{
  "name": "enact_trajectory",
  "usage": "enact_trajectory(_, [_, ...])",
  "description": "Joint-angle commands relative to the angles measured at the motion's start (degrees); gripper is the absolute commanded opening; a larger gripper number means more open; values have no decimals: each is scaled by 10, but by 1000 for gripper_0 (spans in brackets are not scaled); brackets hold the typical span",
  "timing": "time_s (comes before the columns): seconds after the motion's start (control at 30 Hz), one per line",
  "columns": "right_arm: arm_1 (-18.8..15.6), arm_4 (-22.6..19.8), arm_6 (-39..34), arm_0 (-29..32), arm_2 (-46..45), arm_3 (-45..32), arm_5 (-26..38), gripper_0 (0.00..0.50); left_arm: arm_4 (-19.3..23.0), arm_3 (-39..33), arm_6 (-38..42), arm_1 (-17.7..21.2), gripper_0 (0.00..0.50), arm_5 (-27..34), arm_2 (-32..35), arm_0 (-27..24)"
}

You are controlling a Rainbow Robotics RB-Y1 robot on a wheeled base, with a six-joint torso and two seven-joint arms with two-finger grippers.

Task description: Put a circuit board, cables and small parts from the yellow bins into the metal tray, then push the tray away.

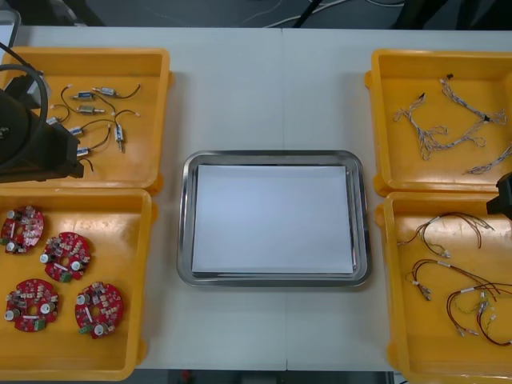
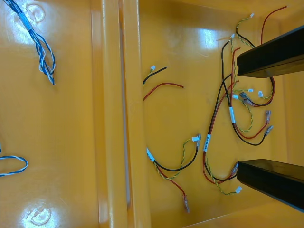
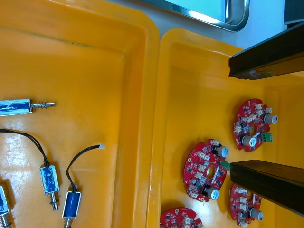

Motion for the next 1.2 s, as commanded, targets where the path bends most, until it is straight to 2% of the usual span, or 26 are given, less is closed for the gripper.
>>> enact_trajectory(0.03, [-1, 4, 25, -4, -19, -14, -1, 500, 4, -12, -26, 2, 500, -4, 17, -16])
enact_trajectory(1.2, [-1, 4, 25, -4, -19, -14, -1, 500, 4, -12, -26, 2, 500, -4, 17, -16])
